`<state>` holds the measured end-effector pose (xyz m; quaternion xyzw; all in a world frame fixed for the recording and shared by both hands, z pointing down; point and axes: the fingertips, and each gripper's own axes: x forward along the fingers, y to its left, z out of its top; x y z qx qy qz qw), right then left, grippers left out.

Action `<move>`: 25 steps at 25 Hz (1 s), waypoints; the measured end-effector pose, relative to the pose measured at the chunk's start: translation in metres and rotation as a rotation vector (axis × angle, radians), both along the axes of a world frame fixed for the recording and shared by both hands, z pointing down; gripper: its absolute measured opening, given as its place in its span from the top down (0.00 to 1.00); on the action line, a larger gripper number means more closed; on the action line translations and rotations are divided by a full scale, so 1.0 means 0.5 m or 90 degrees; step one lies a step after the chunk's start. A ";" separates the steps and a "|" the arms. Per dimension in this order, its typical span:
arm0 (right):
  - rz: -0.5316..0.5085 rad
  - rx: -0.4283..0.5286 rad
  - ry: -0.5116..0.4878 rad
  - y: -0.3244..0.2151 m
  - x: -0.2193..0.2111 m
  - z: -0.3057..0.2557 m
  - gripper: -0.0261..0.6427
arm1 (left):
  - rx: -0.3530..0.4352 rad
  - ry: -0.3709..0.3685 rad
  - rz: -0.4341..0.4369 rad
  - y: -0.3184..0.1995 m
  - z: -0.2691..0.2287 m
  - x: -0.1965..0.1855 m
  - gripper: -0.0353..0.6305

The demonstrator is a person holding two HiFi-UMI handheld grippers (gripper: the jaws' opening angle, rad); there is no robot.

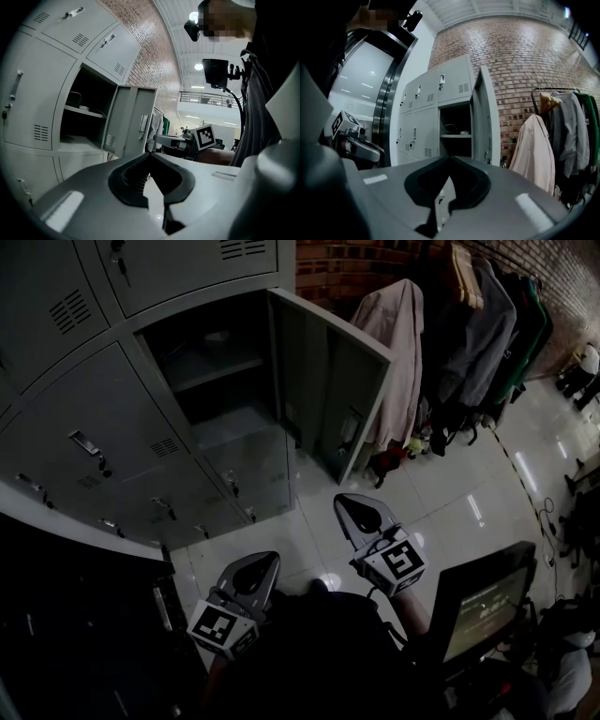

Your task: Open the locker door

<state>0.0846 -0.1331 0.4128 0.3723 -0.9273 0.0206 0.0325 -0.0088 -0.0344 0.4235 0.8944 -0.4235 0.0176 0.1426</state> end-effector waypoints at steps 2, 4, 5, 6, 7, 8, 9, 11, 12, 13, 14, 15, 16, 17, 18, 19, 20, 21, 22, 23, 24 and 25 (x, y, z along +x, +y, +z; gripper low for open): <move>0.019 -0.001 0.006 -0.012 0.017 0.007 0.96 | 0.000 0.001 -0.003 0.000 0.000 0.000 0.92; 0.042 -0.002 0.014 -0.028 0.037 0.010 0.96 | 0.000 0.002 -0.005 -0.001 0.001 0.000 0.92; 0.057 -0.002 0.019 -0.039 0.048 0.013 0.96 | -0.001 0.002 -0.007 -0.001 0.002 0.000 0.92; 0.076 -0.002 0.025 -0.051 0.061 0.014 0.96 | -0.002 0.002 -0.008 0.000 0.002 0.000 0.92; 0.096 -0.003 0.032 -0.066 0.075 0.015 0.96 | -0.002 0.002 -0.009 0.001 0.003 0.000 0.92; 0.118 -0.004 0.039 -0.082 0.089 0.015 0.96 | -0.003 0.002 -0.009 0.001 0.004 0.001 0.92; 0.137 -0.004 0.043 -0.100 0.103 0.014 0.96 | -0.002 0.002 -0.009 0.002 0.003 0.001 0.92; 0.169 0.002 0.047 -0.134 0.126 0.005 0.96 | -0.002 0.002 -0.011 0.004 0.002 0.000 0.92; 0.185 0.009 0.049 -0.151 0.138 0.000 0.96 | -0.002 0.003 -0.013 0.004 0.002 -0.001 0.92; 0.203 0.014 0.051 -0.168 0.150 -0.002 0.96 | -0.002 0.003 -0.016 0.005 0.002 -0.002 0.92; 0.219 0.017 0.052 -0.187 0.162 -0.002 0.96 | -0.003 0.002 -0.018 0.006 0.003 -0.004 0.92; 0.231 0.014 0.052 -0.204 0.172 0.000 0.96 | -0.003 0.002 -0.020 0.006 0.004 -0.006 0.92; 0.236 0.009 0.052 -0.218 0.177 0.003 0.96 | -0.003 0.001 -0.022 0.007 0.005 -0.007 0.92; 0.235 0.005 0.052 -0.228 0.176 0.004 0.96 | -0.004 0.000 -0.024 0.008 0.006 -0.008 0.92; 0.229 0.004 0.054 -0.233 0.170 0.003 0.96 | -0.005 0.000 -0.025 0.008 0.006 -0.008 0.92; 0.218 0.005 0.056 -0.232 0.160 0.000 0.96 | -0.006 0.001 -0.027 0.009 0.005 -0.008 0.92; 0.201 0.006 0.055 -0.226 0.145 -0.004 0.96 | -0.006 0.001 -0.028 0.010 0.005 -0.009 0.92; 0.171 0.006 0.051 -0.213 0.124 -0.009 0.96 | -0.007 0.001 -0.030 0.010 0.004 -0.009 0.92; 0.122 0.006 0.044 -0.192 0.095 -0.014 0.96 | -0.008 0.001 -0.031 0.009 0.005 -0.010 0.92; 0.056 0.009 0.038 -0.164 0.060 -0.021 0.96 | -0.009 0.001 -0.032 0.009 0.005 -0.009 0.92; -0.011 0.016 0.034 -0.134 0.024 -0.029 0.96 | -0.009 0.001 -0.030 0.008 0.006 -0.008 0.92; -0.058 0.027 0.034 -0.107 -0.006 -0.038 0.96 | -0.009 0.000 -0.028 0.006 0.006 -0.005 0.92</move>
